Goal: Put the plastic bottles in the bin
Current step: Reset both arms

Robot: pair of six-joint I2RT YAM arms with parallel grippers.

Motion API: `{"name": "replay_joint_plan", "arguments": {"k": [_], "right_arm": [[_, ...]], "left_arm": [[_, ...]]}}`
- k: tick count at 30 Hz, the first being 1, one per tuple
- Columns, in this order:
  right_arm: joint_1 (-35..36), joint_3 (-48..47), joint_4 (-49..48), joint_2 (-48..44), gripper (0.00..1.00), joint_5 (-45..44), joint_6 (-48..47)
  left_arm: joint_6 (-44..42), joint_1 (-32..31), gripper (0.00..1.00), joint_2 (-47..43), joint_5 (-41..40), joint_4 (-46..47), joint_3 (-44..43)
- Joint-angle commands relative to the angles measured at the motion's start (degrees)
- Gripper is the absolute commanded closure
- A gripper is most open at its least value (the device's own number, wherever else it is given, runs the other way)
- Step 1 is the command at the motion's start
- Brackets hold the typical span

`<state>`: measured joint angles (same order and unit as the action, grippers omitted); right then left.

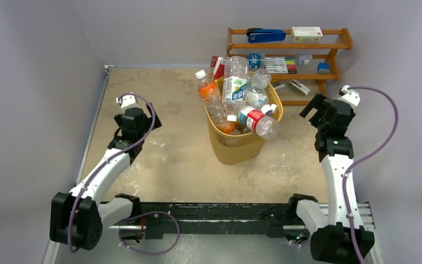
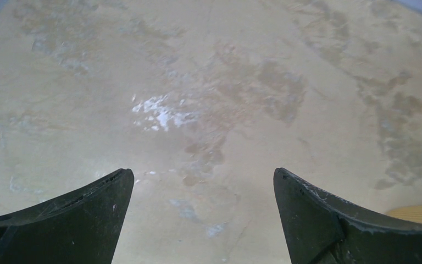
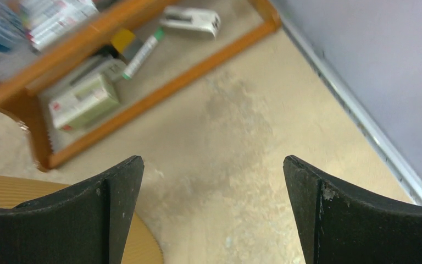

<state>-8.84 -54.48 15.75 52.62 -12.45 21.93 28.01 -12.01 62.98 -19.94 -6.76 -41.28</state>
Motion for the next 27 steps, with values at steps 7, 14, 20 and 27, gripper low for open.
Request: {"name": "replay_joint_plan", "arguments": {"k": [7, 14, 20, 27], "right_arm": [[-2.1, 16.9, -26.6, 1.2, 0.00, -2.1, -4.1], [-2.2, 28.2, -53.7, 9.1, 0.00, -0.8, -8.0], [-2.2, 31.1, -71.4, 21.5, 0.00, -2.0, -7.3], [-1.8, 32.8, -85.2, 29.3, 0.00, -7.0, -11.0]], "left_arm": [[-12.3, 0.4, 0.01, 3.3, -8.5, 29.2, 14.8], [-17.7, 1.3, 0.01, 13.9, -12.5, 44.8, 16.8], [-19.0, 3.4, 0.01, 24.0, -9.8, 52.7, 17.0], [-19.7, 9.2, 0.01, 29.9, -5.9, 68.9, 21.0]]}}
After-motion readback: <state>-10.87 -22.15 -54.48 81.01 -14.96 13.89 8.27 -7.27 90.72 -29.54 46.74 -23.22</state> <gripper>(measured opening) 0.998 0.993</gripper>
